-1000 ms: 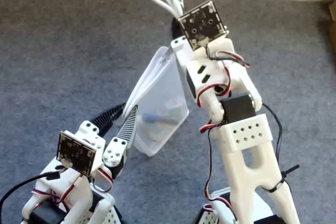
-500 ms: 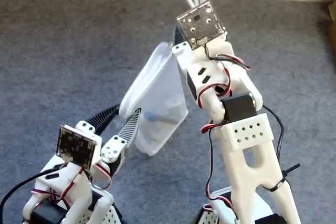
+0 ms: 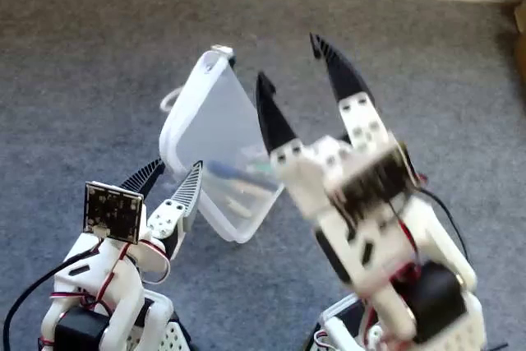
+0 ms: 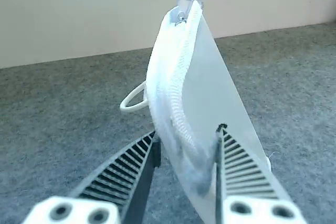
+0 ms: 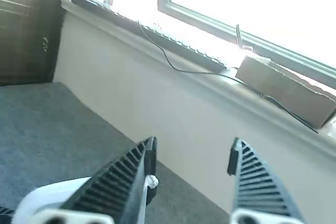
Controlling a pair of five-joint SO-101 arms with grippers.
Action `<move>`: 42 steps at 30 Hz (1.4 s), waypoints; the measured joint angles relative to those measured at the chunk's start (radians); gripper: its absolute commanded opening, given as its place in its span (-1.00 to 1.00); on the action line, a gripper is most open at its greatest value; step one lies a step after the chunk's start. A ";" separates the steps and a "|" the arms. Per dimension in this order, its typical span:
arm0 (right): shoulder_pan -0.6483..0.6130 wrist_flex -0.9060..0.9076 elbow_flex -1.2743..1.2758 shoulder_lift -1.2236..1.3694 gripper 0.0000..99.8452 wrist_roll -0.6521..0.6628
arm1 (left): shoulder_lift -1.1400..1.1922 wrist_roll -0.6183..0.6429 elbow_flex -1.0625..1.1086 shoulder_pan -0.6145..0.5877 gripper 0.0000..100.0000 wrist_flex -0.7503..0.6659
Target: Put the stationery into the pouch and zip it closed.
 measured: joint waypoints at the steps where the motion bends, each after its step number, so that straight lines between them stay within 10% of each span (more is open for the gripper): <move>1: -0.017 0.015 0.000 -0.025 -0.57 0.000 | 0.000 0.000 0.000 0.000 -0.66 0.000; 28: 0.227 0.288 0.709 -0.695 -0.93 0.003 | 0.000 -0.078 -0.118 -0.138 -0.95 0.123; 42: 0.261 0.288 1.109 -0.701 -0.93 -0.143 | 0.003 -0.209 0.356 -0.137 -0.95 0.014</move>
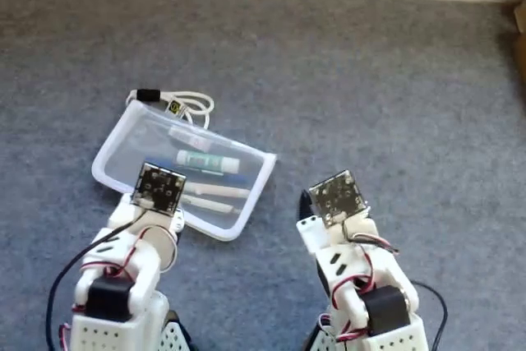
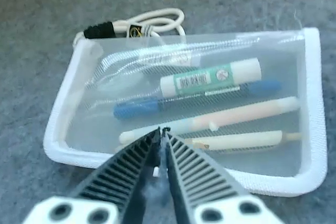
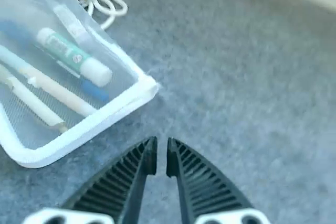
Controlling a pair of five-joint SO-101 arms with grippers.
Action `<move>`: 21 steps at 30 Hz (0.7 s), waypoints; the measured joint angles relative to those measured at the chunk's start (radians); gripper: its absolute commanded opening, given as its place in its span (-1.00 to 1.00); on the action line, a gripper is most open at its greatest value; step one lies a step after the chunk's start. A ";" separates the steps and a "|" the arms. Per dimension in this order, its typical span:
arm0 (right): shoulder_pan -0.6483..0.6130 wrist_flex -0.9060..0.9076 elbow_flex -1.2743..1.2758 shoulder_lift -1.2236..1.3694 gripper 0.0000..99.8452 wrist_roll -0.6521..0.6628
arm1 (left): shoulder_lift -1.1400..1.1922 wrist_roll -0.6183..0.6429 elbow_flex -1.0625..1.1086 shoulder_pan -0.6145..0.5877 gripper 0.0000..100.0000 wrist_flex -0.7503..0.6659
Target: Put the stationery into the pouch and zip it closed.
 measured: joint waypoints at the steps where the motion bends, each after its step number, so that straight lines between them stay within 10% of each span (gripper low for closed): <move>1: 0.000 0.000 0.020 0.000 -0.93 -0.035 | 0.002 0.000 0.037 0.000 -0.94 -0.020; 21: 0.002 0.086 0.186 0.000 -0.93 -0.110 | 0.003 -0.009 0.167 0.012 -0.95 0.051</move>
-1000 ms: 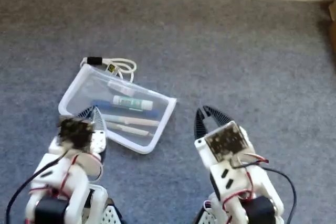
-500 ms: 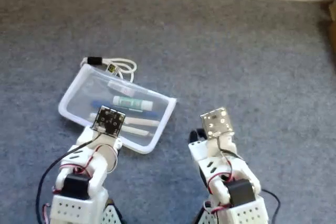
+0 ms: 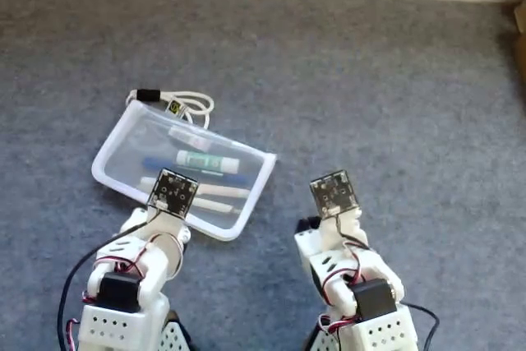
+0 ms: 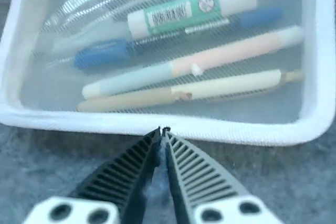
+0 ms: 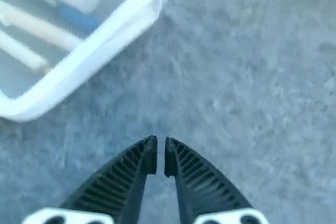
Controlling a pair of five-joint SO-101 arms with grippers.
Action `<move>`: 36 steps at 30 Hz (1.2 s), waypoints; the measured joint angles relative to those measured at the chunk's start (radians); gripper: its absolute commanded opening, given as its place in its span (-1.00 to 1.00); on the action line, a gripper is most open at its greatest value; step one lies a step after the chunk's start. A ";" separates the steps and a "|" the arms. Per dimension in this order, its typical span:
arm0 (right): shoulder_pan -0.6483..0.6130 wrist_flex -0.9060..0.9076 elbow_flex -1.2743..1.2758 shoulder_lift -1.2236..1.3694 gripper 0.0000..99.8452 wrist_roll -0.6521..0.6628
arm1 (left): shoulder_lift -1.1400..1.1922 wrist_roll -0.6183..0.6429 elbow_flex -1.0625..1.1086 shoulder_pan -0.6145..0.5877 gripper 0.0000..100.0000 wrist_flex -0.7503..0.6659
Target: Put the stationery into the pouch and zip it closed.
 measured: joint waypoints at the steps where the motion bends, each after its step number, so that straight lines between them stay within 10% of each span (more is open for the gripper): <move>1: 0.000 0.035 0.000 0.000 -0.93 0.000 | 0.000 0.000 0.000 0.000 -0.95 0.026; 36: 0.000 0.109 0.000 0.000 -0.93 0.000 | 0.000 0.000 0.000 -0.072 -0.95 0.121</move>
